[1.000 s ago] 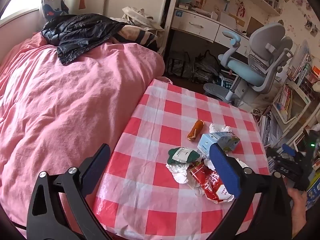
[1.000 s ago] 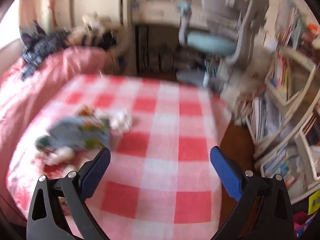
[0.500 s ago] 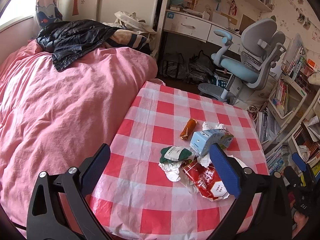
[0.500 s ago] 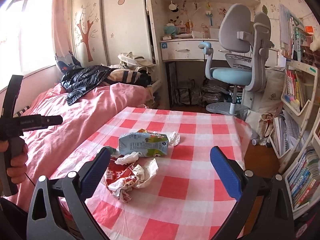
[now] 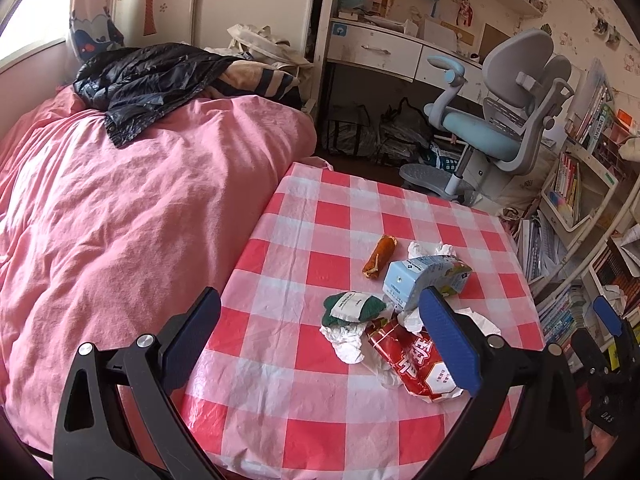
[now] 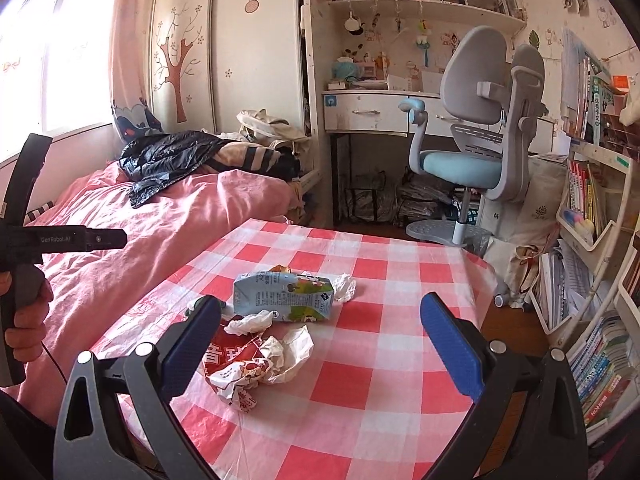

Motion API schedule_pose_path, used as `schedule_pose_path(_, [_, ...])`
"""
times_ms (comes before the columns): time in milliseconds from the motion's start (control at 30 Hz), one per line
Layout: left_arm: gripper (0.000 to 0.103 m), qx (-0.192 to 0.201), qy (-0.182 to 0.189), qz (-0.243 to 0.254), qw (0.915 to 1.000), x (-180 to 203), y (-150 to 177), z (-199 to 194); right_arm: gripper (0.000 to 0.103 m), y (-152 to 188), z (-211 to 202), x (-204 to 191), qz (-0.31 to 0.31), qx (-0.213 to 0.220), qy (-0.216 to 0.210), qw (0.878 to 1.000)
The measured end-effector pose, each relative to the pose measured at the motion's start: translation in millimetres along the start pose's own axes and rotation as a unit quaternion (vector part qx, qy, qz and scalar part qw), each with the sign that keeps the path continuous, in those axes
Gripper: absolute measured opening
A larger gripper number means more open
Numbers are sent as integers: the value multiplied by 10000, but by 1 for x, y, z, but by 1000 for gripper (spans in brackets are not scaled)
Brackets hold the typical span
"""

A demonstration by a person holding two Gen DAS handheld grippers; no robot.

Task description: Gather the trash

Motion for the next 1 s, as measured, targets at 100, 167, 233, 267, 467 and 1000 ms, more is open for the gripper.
schedule_pose_path(100, [96, 1, -7, 37, 10000, 2, 0, 1, 96, 0, 1, -1, 4, -12, 11, 10000])
schedule_pose_path(167, [96, -1, -14, 60, 10000, 2, 1, 1, 96, 0, 1, -3, -2, -22, -2, 10000])
schedule_pose_path(233, [96, -6, -17, 69, 10000, 2, 1, 1, 96, -1, 2, -4, -17, -30, -13, 10000])
schedule_pose_path(267, [96, -7, -16, 66, 10000, 2, 1, 1, 96, -1, 2, -4, -23, -29, -22, 10000])
schedule_pose_path(467, [96, -11, -26, 124, 9999, 5, 4, 2, 96, 0, 3, -6, 4, -46, -98, 9999])
schedule_pose_path(1000, [96, -278, -244, 162, 9992, 0, 11, 14, 96, 0, 5, -9, -13, -82, -104, 9999])
Point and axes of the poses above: each gripper's, at about its wrist camera, not at the fingertips, and z roughly the way its jaws point, x to its right, y to its underside, the point moved 7 cm from there along z, roughly the way its jaws point, and after that the axes turned 2 degrees about -z, right-handed, at the moved point
